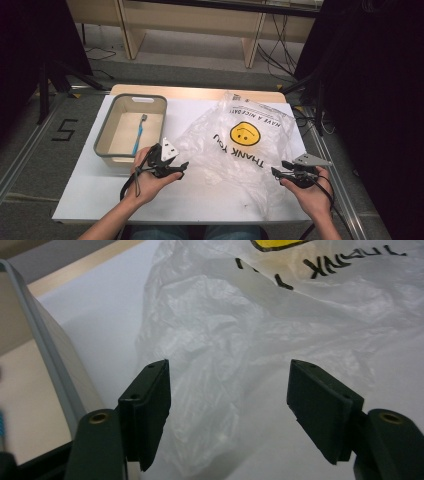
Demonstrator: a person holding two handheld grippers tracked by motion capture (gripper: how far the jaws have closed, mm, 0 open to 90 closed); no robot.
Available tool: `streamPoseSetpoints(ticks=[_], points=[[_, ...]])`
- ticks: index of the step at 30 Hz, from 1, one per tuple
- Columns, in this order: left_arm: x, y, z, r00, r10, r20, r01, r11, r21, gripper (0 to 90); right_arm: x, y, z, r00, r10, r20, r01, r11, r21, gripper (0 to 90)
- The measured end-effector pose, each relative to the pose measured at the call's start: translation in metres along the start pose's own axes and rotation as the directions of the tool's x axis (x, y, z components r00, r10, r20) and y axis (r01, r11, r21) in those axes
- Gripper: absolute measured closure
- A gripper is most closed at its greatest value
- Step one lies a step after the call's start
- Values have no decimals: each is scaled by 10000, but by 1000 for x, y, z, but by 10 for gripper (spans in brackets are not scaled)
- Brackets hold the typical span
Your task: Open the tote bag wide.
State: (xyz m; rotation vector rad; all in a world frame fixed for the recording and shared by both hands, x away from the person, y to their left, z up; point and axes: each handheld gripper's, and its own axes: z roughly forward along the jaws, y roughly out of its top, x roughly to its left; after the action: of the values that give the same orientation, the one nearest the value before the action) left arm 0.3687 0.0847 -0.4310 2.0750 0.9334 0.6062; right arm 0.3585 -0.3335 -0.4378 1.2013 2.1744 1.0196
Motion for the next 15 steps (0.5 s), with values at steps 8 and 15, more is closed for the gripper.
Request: streamPoseSetpoints(ticks=[8,15], points=[[-4,-17,-10,9955,-73,948,61,9999,131,313,13,8,10,9988,-254,-408,252,9997,-44,431],[-8,-32,-13,9929,117,1184,-148,9996,258,296,23,14,20,9960,-368,-812,367,9993,-31,417]])
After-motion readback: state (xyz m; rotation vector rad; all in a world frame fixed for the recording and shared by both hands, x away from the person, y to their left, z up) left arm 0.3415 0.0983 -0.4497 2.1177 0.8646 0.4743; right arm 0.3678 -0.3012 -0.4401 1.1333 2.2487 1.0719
